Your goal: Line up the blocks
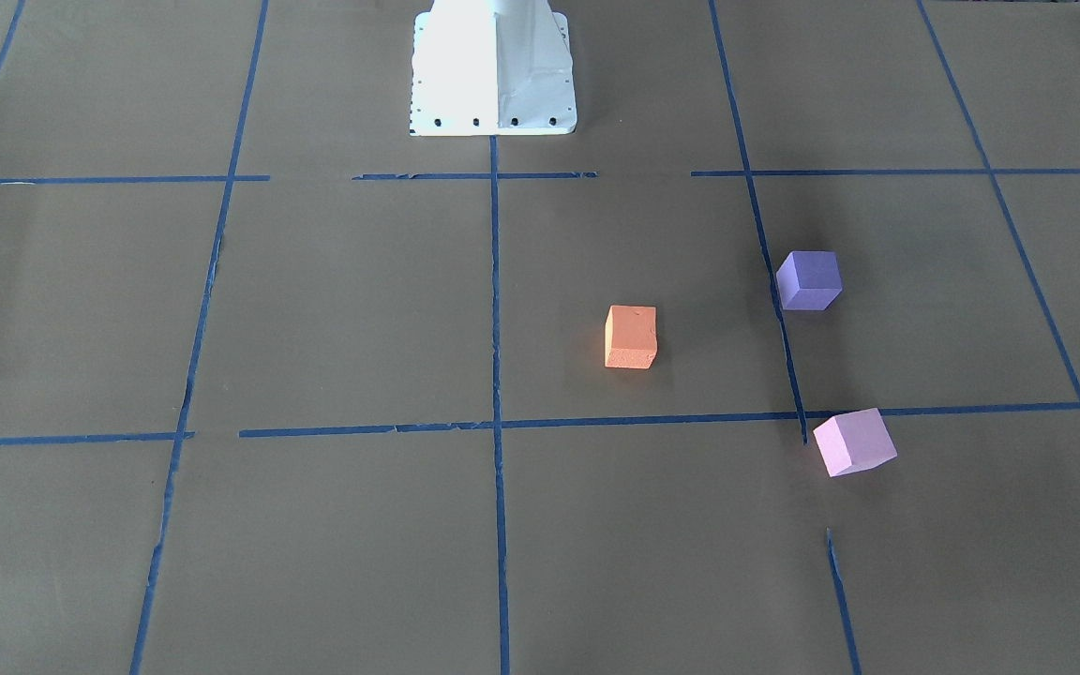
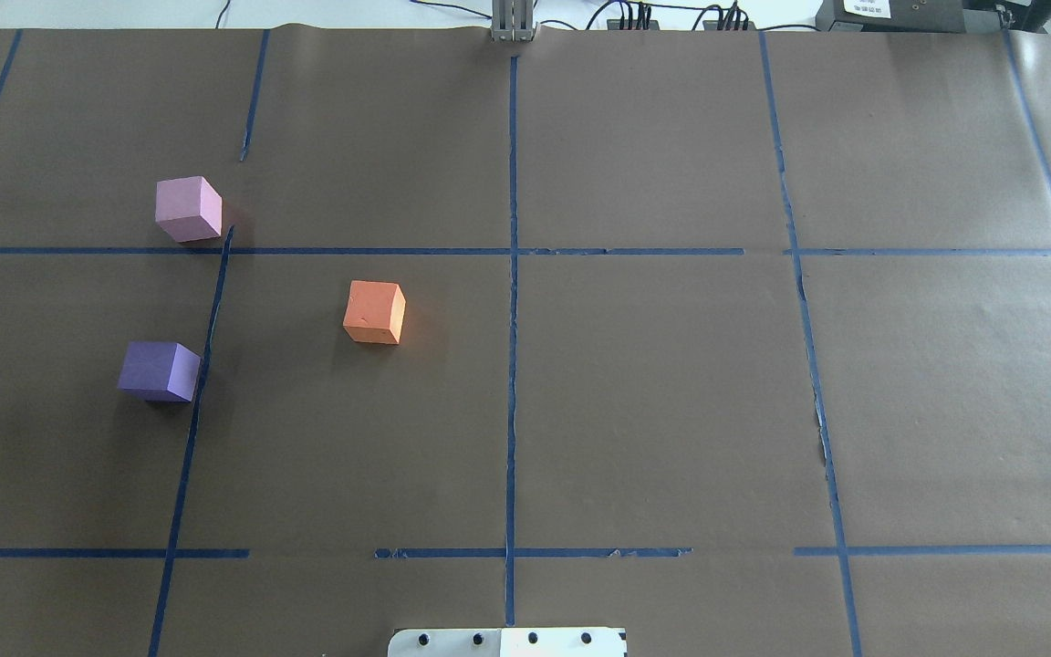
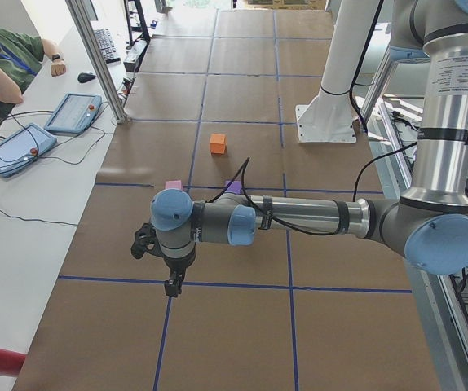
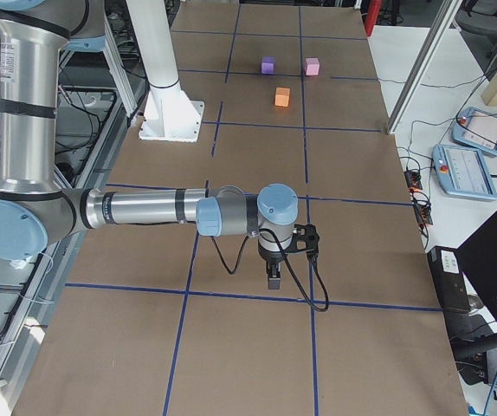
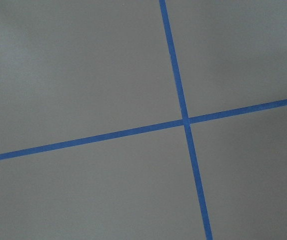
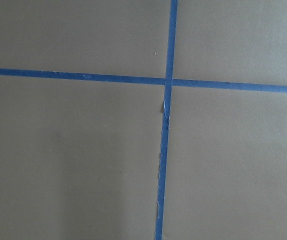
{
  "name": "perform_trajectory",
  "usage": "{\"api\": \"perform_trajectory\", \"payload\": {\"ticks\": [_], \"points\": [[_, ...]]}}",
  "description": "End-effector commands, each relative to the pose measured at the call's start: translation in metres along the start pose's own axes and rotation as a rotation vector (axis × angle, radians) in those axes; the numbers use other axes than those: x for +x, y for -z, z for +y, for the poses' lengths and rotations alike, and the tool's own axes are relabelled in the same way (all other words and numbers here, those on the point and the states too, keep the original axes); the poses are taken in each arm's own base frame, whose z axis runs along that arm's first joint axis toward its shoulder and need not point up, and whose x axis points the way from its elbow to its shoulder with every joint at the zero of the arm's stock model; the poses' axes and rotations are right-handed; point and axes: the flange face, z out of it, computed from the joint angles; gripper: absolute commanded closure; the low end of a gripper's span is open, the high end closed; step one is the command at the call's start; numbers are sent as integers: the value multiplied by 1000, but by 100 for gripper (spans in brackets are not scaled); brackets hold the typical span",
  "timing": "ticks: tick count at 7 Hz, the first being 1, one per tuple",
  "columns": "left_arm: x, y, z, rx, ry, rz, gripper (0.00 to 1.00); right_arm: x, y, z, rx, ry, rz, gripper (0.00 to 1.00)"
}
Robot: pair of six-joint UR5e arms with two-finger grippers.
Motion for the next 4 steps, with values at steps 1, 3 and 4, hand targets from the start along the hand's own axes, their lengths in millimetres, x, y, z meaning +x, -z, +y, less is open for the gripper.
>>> {"api": "perform_trajectory", "payload": {"ticks": [1, 3, 4], "points": [[8, 6, -5, 31, -27, 18, 0, 0, -1, 0, -1, -1, 0, 0], [91, -39, -51, -46, -180, 45, 0, 0, -1, 0, -1, -1, 0, 0], [130, -20, -74, -2, -255, 55, 0, 0, 0, 0, 0, 0, 0, 0]]}}
